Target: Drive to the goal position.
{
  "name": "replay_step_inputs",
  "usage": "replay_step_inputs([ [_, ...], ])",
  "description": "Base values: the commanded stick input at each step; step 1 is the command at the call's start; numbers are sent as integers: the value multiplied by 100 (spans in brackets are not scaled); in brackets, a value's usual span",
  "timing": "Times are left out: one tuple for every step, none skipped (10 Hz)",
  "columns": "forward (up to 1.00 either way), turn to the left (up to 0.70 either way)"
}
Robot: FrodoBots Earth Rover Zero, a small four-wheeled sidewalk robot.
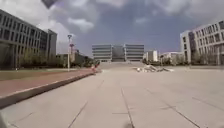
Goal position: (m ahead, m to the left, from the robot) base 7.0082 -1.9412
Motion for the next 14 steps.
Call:
replay_step_inputs([
  [100, 0],
  [100, 0],
  [100, 0],
  [100, 0],
  [100, 0],
  [100, 0],
  [100, 0],
  [100, 0],
  [100, 0],
  [100, 0],
  [100, -7],
  [100, -21],
  [100, -36],
  [100, -17],
])
